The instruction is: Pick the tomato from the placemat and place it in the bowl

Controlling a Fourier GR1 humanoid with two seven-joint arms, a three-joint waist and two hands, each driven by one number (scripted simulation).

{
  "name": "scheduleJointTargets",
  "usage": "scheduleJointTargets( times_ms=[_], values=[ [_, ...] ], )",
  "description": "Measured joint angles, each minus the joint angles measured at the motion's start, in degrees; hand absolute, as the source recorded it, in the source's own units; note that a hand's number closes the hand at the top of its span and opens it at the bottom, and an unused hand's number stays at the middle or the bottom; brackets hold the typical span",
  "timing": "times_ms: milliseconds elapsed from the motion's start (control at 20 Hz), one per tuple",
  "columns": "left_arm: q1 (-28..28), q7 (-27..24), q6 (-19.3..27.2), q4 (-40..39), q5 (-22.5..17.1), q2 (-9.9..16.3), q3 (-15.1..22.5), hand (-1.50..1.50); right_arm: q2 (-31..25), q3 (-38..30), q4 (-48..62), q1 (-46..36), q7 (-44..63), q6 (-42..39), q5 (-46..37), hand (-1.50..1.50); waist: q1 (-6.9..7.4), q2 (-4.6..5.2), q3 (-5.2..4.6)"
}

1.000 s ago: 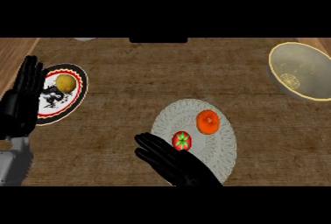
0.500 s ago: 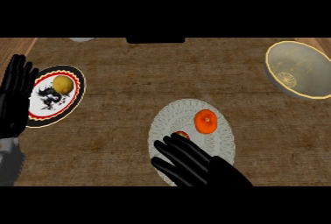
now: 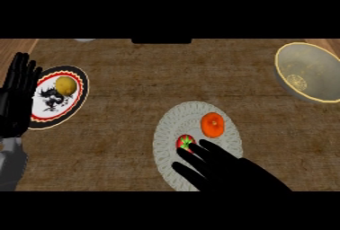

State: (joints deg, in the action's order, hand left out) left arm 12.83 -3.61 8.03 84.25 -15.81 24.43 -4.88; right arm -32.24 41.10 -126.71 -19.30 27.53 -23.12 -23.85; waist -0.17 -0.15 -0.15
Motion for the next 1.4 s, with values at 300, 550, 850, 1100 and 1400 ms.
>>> scheduleJointTargets(
  times_ms=[300, 550, 850, 1100, 1400],
  values=[
    [1.2, 0.5, 0.3, -0.3, 1.4, -0.9, -0.2, 0.00, 2.8, -1.4, 1.9, -3.6, 6.3, -10.5, 3.1, -1.50, 0.22, 0.09, 0.08],
    [0.9, 0.5, -2.2, -0.5, 0.9, -0.5, -2.6, 0.00, 6.9, -2.7, 6.3, -3.5, 4.8, -13.9, -0.1, -1.50, 0.30, 0.13, 0.13],
    [0.1, 1.4, -2.3, 1.4, 2.4, -1.9, -2.9, 0.00, 10.3, -2.7, 12.7, -1.9, 0.0, -14.5, -6.4, -1.50, 0.32, 0.14, 0.15],
    [1.5, 3.3, -2.2, 2.0, 3.5, -2.6, -3.1, 0.00, 11.7, -3.3, 18.9, -0.4, -5.8, -12.6, -11.3, -1.50, 0.28, 0.16, 0.16],
    [0.4, 2.1, -3.5, 1.8, 4.1, -3.8, -4.1, 0.00, 15.6, -4.2, 27.8, -1.0, -11.2, -9.7, -17.3, -1.50, 0.38, 0.17, 0.16]
  ],
)
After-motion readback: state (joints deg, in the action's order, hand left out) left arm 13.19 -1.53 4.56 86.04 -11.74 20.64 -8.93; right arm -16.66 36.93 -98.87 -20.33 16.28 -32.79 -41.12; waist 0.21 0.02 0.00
